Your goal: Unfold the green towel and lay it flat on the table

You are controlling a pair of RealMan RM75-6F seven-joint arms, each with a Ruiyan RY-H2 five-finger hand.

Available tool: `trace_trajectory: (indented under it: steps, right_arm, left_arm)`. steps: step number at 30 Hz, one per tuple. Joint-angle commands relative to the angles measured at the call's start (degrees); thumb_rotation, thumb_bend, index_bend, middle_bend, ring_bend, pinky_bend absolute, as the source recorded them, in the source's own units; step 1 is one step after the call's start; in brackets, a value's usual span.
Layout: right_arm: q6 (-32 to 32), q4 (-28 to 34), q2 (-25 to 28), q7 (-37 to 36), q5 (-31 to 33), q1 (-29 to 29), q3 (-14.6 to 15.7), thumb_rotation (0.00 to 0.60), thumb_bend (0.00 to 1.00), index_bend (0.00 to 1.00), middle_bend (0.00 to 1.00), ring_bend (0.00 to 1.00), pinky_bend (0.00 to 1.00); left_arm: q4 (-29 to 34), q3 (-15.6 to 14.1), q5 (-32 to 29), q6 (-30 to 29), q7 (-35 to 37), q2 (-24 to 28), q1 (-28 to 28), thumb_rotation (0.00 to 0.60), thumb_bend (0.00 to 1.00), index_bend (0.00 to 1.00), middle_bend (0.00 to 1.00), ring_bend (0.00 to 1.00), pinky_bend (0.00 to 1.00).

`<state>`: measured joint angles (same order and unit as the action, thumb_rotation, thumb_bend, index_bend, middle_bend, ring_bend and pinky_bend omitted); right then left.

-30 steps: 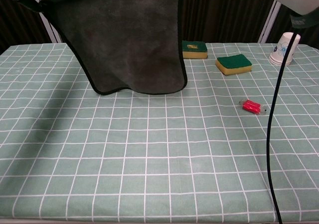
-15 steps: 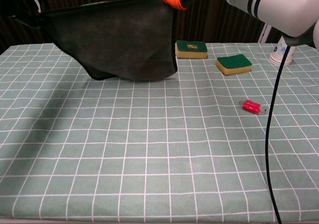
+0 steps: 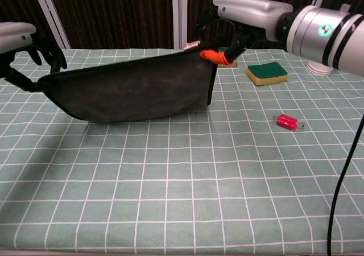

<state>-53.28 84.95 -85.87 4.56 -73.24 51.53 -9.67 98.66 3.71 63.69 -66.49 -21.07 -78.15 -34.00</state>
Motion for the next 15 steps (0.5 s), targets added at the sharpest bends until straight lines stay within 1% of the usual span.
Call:
trace_trajectory:
  steps: [1,7,9,10,11,13,14,15]
  right_arm:
    - [-1.10,0.94,-0.16,0.49,-2.41,-1.58,2.31,0.579,0.50,0.72,0.30,0.09,0.01]
    - [-2.22,-0.17,-2.24,2.35,-5.70,-3.49,5.69,0.579,0.50,0.72,0.30,0.09,0.02]
    - [-2.14,-0.90,-3.11,2.92,-6.64,-4.00,6.82,0.579,0.50,0.72,0.30,0.09,0.02]
    - [-2.04,-1.17,-3.46,3.07,-7.00,-4.22,7.31,0.582,0.50,0.72,0.30,0.09,0.02]
    - [-2.07,-1.59,-3.94,3.36,-7.52,-4.53,7.87,0.583,0.50,0.72,0.30,0.09,0.02]
    - [-2.03,-2.39,-4.80,3.69,-8.21,-5.08,8.75,0.585,0.50,0.72,0.30,0.09,0.01]
    - [-1.80,-2.61,-5.10,3.61,-8.28,-5.28,9.04,0.585,0.50,0.72,0.30,0.09,0.01]
    - [-1.57,-2.85,-5.35,3.55,-8.35,-5.45,9.28,0.581,0.50,0.72,0.30,0.08,0.02]
  left_arm:
    - [0.24,-1.05,0.70,1.31,-1.00,-0.39,0.07,0.600,0.47,0.74,0.43,0.35,0.33]
    - [0.94,-2.91,0.19,5.36,-2.81,-0.32,-0.57,0.600,0.45,0.67,0.41,0.35,0.33]
    - [1.50,-3.67,-0.02,7.30,-3.52,0.23,-1.07,0.600,0.44,0.64,0.40,0.34,0.33]
    - [1.94,-4.07,-0.53,8.51,-4.13,0.73,-1.46,0.600,0.42,0.59,0.38,0.34,0.33]
    - [2.90,-4.61,-1.81,10.49,-5.13,1.69,-2.16,0.600,0.39,0.54,0.36,0.33,0.33]
    - [4.83,-4.99,-3.87,13.13,-6.24,3.23,-3.34,0.600,0.29,0.42,0.32,0.30,0.32]
    - [5.46,-4.99,-4.39,13.70,-6.37,3.66,-3.65,0.600,0.23,0.38,0.31,0.29,0.32]
    - [5.99,-5.01,-4.74,14.06,-6.56,4.04,-3.91,0.600,0.20,0.36,0.30,0.29,0.32]
